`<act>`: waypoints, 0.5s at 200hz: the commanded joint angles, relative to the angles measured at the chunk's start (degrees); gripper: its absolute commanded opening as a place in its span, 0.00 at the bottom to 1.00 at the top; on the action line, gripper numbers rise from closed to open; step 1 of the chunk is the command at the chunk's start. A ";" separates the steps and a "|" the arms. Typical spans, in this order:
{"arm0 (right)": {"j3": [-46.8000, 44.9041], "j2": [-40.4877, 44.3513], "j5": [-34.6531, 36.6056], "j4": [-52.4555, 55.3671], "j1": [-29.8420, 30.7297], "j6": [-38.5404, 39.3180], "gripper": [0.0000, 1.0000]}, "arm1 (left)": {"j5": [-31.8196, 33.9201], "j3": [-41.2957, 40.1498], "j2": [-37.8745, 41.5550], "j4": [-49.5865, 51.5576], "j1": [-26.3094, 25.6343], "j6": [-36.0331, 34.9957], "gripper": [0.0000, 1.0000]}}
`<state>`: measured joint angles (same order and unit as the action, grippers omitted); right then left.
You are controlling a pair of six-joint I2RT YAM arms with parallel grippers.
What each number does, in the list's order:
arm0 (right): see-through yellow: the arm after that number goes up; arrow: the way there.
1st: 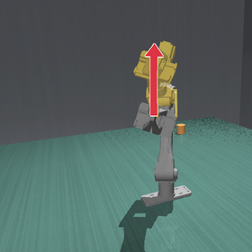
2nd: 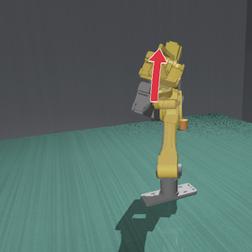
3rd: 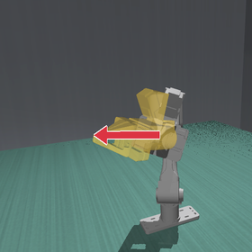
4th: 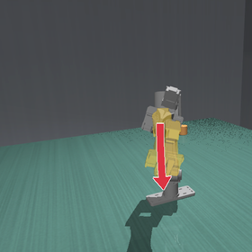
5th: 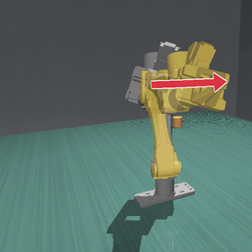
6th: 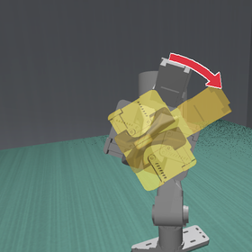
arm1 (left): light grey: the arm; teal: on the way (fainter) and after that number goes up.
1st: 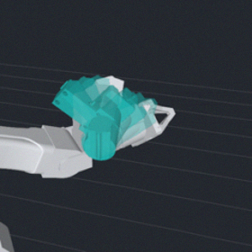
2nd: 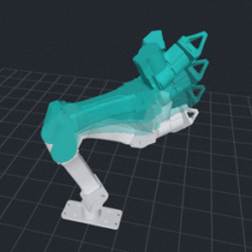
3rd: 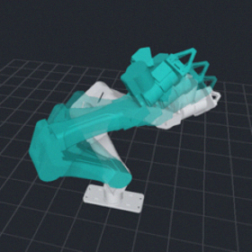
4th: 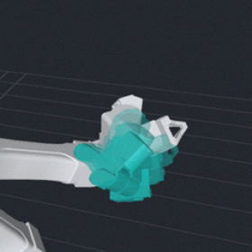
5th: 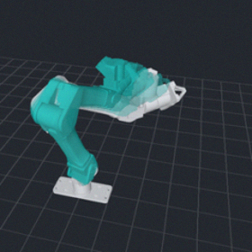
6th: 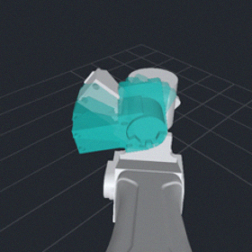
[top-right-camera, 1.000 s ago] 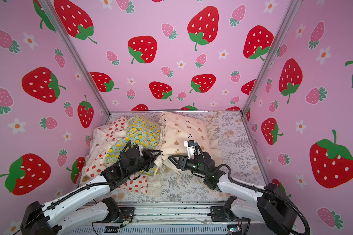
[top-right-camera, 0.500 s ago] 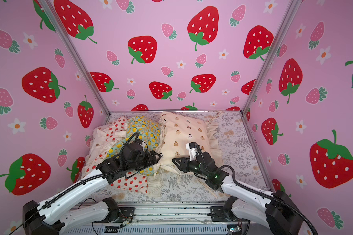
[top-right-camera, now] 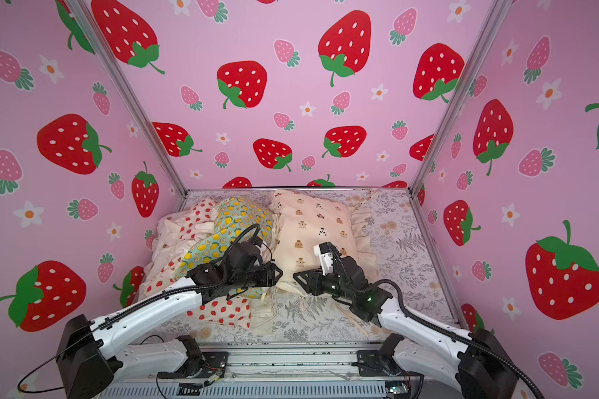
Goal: Zip up pillowcases
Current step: Pick up the pillowcase from the center of the board.
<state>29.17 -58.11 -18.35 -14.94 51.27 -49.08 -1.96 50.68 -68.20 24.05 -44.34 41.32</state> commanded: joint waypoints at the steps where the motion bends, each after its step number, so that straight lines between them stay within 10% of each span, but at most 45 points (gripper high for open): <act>1: 2.03 0.31 -1.05 2.22 0.58 1.96 0.43 | -0.31 1.71 0.38 -2.72 0.96 0.03 0.53; 100: 3.57 0.96 0.60 8.45 4.07 2.49 0.43 | -8.98 -0.69 -0.25 -8.73 2.85 11.60 0.08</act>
<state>31.11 -57.87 -18.52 -8.08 53.89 -45.76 -6.63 50.70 -70.13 20.75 -42.24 46.96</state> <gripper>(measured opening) 0.435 0.104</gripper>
